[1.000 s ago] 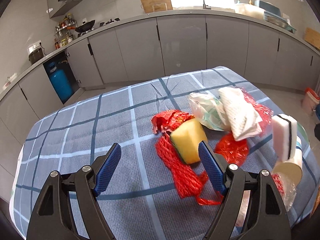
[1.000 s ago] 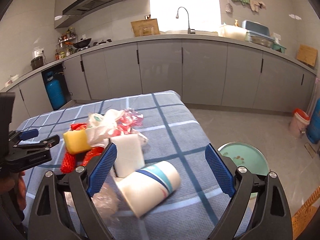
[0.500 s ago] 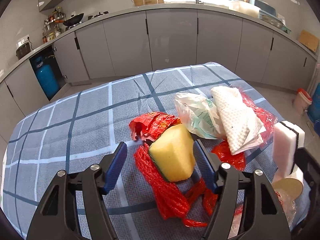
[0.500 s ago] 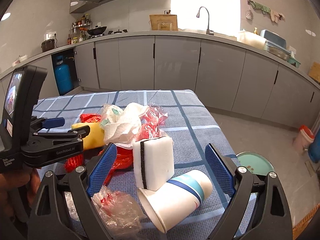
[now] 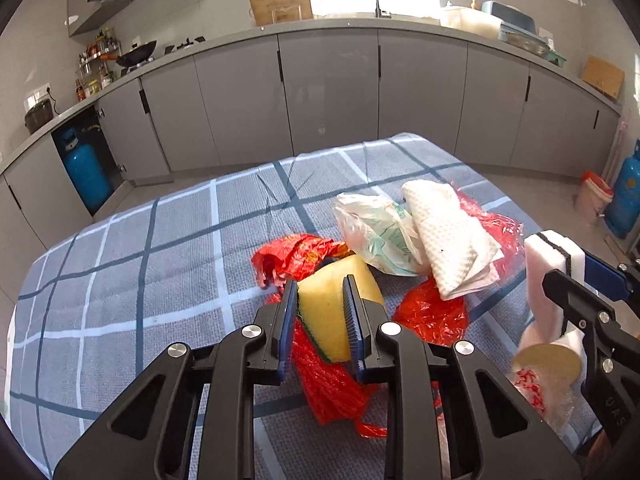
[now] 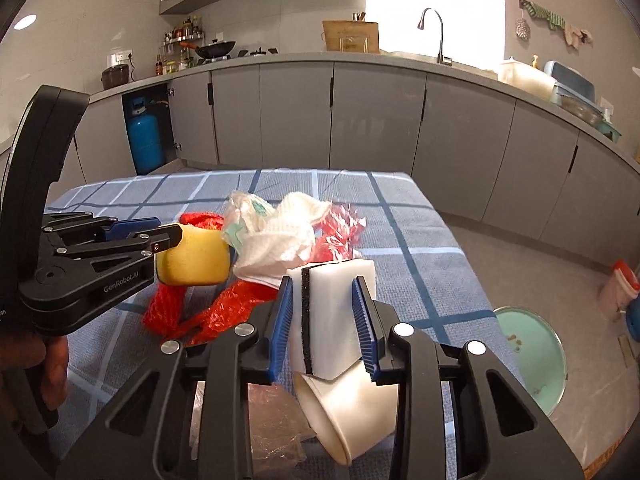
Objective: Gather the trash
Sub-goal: 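Carry both sponges over the green basin and open both tools to drop them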
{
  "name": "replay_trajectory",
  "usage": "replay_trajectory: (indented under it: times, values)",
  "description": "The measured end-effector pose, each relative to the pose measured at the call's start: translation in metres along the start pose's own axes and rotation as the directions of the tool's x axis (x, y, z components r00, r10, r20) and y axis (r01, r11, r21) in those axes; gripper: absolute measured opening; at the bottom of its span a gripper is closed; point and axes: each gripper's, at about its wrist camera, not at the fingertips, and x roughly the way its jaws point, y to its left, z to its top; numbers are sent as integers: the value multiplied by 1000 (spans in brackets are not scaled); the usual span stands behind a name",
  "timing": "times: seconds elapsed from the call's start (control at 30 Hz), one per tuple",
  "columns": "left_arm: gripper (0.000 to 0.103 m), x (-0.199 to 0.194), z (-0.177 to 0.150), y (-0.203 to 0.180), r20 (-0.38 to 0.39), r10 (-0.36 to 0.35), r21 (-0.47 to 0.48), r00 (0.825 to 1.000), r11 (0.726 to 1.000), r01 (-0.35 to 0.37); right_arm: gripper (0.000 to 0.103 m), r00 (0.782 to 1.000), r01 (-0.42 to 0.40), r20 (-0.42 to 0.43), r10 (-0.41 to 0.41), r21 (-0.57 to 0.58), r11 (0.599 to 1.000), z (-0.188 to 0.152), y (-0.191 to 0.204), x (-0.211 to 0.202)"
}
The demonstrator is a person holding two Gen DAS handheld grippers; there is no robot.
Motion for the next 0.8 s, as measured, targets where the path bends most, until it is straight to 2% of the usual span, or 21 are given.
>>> replay_trajectory:
  times: [0.37, 0.8]
  values:
    - [23, -51, 22, 5, 153, 56, -8, 987, 998, -56, 31, 994, -13, 110, 9, 38, 999, 15, -5, -35]
    - [23, -71, 38, -16, 213, 28, 29, 977, 999, -35, 32, 982, -15, 189, 0, 75, 997, 28, -22, -62]
